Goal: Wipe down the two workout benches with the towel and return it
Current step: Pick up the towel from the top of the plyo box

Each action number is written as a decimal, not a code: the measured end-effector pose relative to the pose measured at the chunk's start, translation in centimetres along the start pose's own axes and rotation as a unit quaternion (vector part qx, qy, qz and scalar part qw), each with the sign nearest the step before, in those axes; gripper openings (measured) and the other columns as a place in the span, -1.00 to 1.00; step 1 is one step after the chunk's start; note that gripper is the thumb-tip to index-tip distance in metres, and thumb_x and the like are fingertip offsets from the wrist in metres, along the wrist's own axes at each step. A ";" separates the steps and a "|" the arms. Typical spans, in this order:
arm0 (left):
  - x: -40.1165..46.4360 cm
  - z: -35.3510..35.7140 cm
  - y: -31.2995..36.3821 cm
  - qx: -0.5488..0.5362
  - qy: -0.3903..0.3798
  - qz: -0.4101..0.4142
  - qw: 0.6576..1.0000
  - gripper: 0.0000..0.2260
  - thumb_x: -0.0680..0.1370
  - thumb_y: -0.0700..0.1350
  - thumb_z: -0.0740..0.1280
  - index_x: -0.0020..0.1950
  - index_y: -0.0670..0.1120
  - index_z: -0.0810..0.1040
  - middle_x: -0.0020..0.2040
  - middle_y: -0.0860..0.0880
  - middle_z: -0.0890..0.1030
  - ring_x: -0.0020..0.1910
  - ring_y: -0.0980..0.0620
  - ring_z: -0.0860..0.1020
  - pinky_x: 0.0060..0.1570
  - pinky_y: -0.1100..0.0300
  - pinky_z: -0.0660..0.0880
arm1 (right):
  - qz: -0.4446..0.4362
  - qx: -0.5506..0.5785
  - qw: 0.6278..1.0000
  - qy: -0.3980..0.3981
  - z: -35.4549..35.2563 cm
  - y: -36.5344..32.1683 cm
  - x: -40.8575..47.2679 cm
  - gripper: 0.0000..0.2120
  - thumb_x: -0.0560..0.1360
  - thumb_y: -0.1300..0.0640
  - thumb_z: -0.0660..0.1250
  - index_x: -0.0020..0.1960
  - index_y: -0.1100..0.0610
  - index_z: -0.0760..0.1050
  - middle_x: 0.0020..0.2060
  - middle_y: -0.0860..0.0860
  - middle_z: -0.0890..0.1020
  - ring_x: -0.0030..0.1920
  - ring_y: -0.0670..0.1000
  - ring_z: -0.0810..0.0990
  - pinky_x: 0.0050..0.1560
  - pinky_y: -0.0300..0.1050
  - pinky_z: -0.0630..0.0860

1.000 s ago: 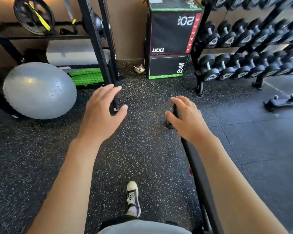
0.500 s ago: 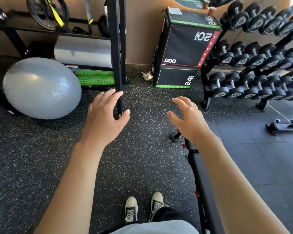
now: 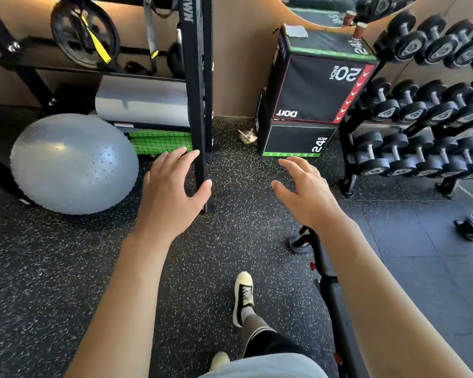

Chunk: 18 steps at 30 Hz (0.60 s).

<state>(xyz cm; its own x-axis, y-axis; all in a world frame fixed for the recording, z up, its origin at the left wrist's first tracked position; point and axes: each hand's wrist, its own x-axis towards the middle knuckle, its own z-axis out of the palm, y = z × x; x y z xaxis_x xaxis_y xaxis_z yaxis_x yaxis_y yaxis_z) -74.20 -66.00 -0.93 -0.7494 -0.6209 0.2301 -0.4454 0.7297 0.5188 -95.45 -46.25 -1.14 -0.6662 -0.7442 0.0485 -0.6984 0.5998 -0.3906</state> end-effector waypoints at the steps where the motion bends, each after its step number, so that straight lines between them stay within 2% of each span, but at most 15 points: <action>1: 1.5 0.6 -0.1 0.001 -0.005 0.000 1.000 -0.43 0.61 0.19 0.25 0.60 0.07 0.31 0.61 0.02 0.29 0.61 -0.05 0.18 0.53 -0.29 0.22 | 0.003 0.001 1.000 -0.003 0.1 0.6 1.4 -0.39 0.64 -0.23 0.21 0.61 -0.01 0.27 0.56 -0.06 0.31 0.56 0.06 0.24 0.51 0.23 0.24; 6: 10.6 4.7 0.1 0.011 -0.019 0.009 1.000 -0.44 0.62 0.20 0.24 0.60 0.08 0.29 0.61 0.06 0.28 0.62 -0.01 0.17 0.56 -0.23 0.18 | 0.018 0.017 1.000 -0.007 0.4 4.6 9.7 -0.40 0.65 -0.22 0.21 0.62 -0.01 0.27 0.57 -0.06 0.31 0.56 0.06 0.24 0.51 0.24 0.25; 12: 22.1 7.6 2.2 0.032 -0.040 0.031 0.998 -0.44 0.62 0.18 0.27 0.59 0.06 0.33 0.59 0.05 0.32 0.60 -0.02 0.20 0.54 -0.21 0.23 | 0.043 0.045 0.998 -0.006 -0.7 9.3 19.6 -0.41 0.65 -0.21 0.23 0.61 0.00 0.28 0.56 -0.05 0.31 0.55 0.07 0.26 0.49 0.22 0.26; 18: 31.2 9.5 5.2 0.049 -0.053 0.068 0.995 -0.43 0.60 0.20 0.23 0.59 0.07 0.33 0.57 0.07 0.33 0.59 0.00 0.21 0.53 -0.21 0.25 | 0.072 0.073 0.994 0.025 -3.0 12.7 26.8 -0.41 0.65 -0.18 0.24 0.61 0.01 0.29 0.57 -0.04 0.31 0.55 0.09 0.29 0.52 0.23 0.27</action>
<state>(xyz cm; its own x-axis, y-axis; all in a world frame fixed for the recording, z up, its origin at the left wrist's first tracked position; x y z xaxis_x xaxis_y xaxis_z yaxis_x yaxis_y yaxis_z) -104.58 -78.90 1.09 -0.8514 -0.4840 0.2023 -0.3773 0.8329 0.4048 -122.99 -57.69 -2.06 -0.7719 -0.6351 0.0268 -0.5515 0.6480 -0.5253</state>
